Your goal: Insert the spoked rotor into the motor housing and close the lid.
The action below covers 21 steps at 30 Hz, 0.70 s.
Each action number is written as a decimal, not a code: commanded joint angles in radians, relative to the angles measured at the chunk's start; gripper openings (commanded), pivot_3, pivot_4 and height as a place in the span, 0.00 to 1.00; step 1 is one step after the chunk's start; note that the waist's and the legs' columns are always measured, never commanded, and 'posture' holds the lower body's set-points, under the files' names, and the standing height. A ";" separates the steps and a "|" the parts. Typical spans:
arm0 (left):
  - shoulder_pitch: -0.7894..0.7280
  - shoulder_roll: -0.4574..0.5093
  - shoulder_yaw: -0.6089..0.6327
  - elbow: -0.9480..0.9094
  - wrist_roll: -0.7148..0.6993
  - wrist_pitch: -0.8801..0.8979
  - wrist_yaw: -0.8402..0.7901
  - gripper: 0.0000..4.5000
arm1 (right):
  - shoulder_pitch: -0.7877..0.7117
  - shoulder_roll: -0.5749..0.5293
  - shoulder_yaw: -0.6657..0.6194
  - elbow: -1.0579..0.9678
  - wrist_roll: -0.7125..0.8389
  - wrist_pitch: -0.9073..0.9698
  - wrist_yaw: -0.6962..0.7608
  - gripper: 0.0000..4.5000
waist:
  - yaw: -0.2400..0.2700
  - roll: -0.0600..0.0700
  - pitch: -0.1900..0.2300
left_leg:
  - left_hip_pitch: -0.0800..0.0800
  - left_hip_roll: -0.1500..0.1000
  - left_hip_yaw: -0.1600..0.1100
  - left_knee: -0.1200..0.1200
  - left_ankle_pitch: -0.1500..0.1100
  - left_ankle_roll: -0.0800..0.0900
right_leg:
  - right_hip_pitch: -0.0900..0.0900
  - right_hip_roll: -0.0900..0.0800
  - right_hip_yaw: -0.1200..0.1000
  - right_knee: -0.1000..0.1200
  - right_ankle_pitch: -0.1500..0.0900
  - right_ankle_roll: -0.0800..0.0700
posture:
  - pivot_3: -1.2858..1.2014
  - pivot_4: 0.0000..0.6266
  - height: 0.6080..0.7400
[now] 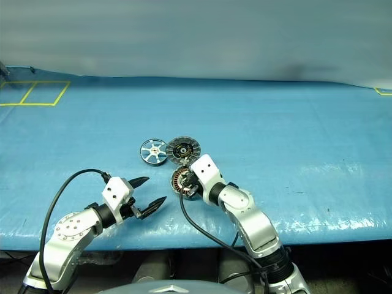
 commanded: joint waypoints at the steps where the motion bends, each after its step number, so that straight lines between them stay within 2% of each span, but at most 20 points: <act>1: -0.004 -0.002 0.012 -0.040 -0.005 -0.019 0.004 1.00 | -0.001 0.006 0.003 -0.012 0.005 -0.025 0.000 0.15 | 0.000 0.000 0.000 | 0.000 0.000 0.000 0.000 0.000 0.000 | 0.000 0.000 0.000 0.000 0.000 0.000 | 0.52 0.24 1.00; 21: -0.006 -0.003 0.011 -0.042 -0.005 -0.017 0.003 1.00 | 0.017 -0.003 0.009 0.020 0.006 -0.027 0.009 0.15 | 0.000 0.000 0.000 | 0.000 0.000 0.000 0.000 0.000 0.000 | 0.000 0.000 0.000 0.000 0.000 0.000 | 0.52 0.24 1.00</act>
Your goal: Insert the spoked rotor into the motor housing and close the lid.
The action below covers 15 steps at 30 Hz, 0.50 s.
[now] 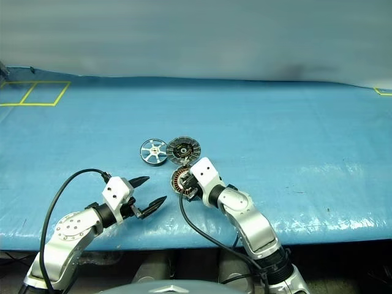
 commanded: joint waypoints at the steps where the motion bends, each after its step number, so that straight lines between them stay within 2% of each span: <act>1: -0.004 0.001 0.011 -0.042 -0.005 -0.013 0.004 1.00 | 0.007 0.002 0.003 0.005 0.007 -0.008 0.004 0.15 | 0.000 0.000 0.000 | 0.000 0.000 0.000 0.000 0.000 0.000 | 0.000 0.000 0.000 0.000 0.000 0.000 | 0.52 0.24 1.00; 12: -0.003 0.001 0.011 -0.045 -0.005 -0.011 0.006 1.00 | 0.003 0.004 -0.006 0.028 -0.004 -0.011 -0.013 0.15 | 0.000 0.000 0.000 | 0.001 0.000 0.000 0.000 0.000 0.000 | 0.001 0.000 0.000 0.000 0.000 0.000 | 0.52 0.24 1.00; 14: -0.004 0.000 0.011 -0.045 -0.005 -0.011 0.006 1.00 | 0.004 0.002 -0.006 0.028 -0.004 -0.009 -0.013 0.31 | 0.000 0.000 0.000 | 0.001 0.000 0.000 0.000 0.000 0.000 | 0.001 0.000 0.000 0.000 0.000 0.000 | 0.52 0.24 1.00; 15: -0.003 0.000 0.010 -0.045 -0.005 -0.011 0.006 1.00 | 0.005 0.001 -0.005 0.027 -0.005 -0.008 -0.012 0.36 | 0.000 0.000 0.000 | 0.001 0.000 0.000 0.000 0.000 0.000 | 0.001 0.000 0.000 0.000 0.000 0.000 | 0.52 0.24 1.00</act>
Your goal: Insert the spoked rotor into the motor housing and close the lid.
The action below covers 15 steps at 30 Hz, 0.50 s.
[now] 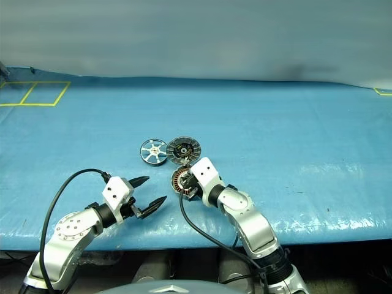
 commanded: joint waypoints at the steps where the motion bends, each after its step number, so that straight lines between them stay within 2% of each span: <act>1: -0.003 0.000 0.010 -0.045 -0.005 -0.011 0.005 1.00 | 0.007 -0.004 -0.001 0.005 -0.002 0.013 -0.004 0.42 | 0.000 0.000 0.000 | 0.000 0.000 0.000 0.000 0.000 0.000 | 0.000 0.000 0.000 0.000 0.000 0.000 | 0.52 0.24 1.00; 8: -0.002 -0.002 0.009 -0.045 -0.005 -0.010 0.008 1.00 | 0.013 -0.021 -0.003 -0.022 0.007 0.029 0.007 0.93 | 0.000 0.000 0.000 | 0.000 0.000 0.000 0.000 0.000 0.000 | 0.000 0.000 0.000 0.000 0.000 0.000 | 0.52 0.24 1.00; 15: 0.003 -0.002 0.008 -0.047 -0.006 -0.009 0.008 1.00 | 0.005 -0.008 -0.050 -0.164 0.086 0.102 0.016 0.93 | 0.002 0.000 0.000 | -0.001 0.000 0.000 0.000 0.000 0.000 | -0.001 0.000 0.000 0.000 0.000 0.000 | 0.52 0.24 1.00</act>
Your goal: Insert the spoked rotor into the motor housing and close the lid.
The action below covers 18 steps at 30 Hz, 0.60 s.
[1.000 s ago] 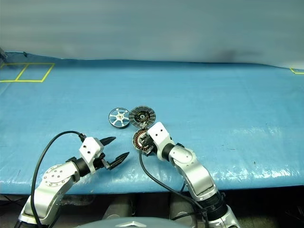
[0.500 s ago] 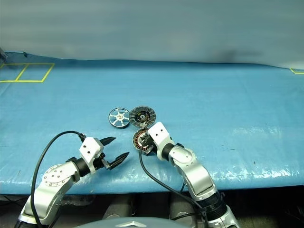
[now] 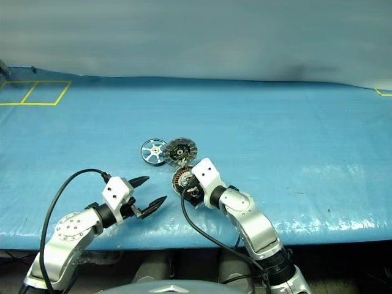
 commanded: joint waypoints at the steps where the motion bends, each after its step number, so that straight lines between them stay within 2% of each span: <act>1: 0.001 -0.001 0.008 -0.045 -0.006 -0.009 0.004 1.00 | -0.010 0.020 -0.037 -0.105 0.053 0.038 -0.003 0.93 | -0.001 0.000 0.000 | 0.000 0.000 0.000 0.000 0.000 0.000 | 0.000 0.000 0.000 0.000 0.000 0.000 | 0.52 0.24 1.00; 4: 0.000 -0.002 0.005 -0.043 -0.007 -0.009 0.003 1.00 | -0.013 0.029 -0.043 -0.141 0.070 0.067 -0.014 0.79 | -0.003 0.000 0.000 | 0.000 0.001 0.000 0.000 0.000 0.000 | 0.000 0.000 0.000 0.000 0.000 0.000 | 0.52 0.24 1.00; 6: -0.003 -0.003 0.002 -0.041 -0.007 -0.008 0.002 1.00 | -0.018 0.025 -0.034 -0.148 0.062 0.077 -0.024 0.66 | -0.002 0.000 0.000 | 0.000 0.000 0.000 0.000 0.000 0.000 | 0.000 0.000 0.000 0.000 0.000 0.000 | 0.52 0.24 1.00; 13: -0.003 -0.003 0.002 -0.042 -0.006 -0.008 0.001 1.00 | -0.033 0.019 0.006 -0.144 0.042 0.106 -0.051 0.13 | -0.002 0.000 0.000 | 0.000 0.000 0.000 0.000 0.000 0.000 | 0.000 0.000 0.000 0.000 0.000 0.000 | 0.52 0.24 1.00; 15: -0.002 -0.002 0.004 -0.044 -0.007 -0.006 0.002 1.00 | -0.036 0.008 0.020 -0.137 0.031 0.111 -0.056 0.01 | -0.002 0.000 0.000 | 0.000 0.000 0.000 0.000 0.000 0.000 | 0.000 0.000 0.000 0.000 0.000 0.000 | 0.52 0.24 1.00; 18: 0.000 0.001 0.007 -0.046 -0.007 -0.005 0.002 1.00 | -0.038 0.001 0.026 -0.132 0.028 0.117 -0.060 0.01 | -0.002 0.000 0.000 | 0.000 0.000 0.000 0.000 0.000 0.000 | 0.000 0.000 0.000 0.000 0.000 0.000 | 0.52 0.24 1.00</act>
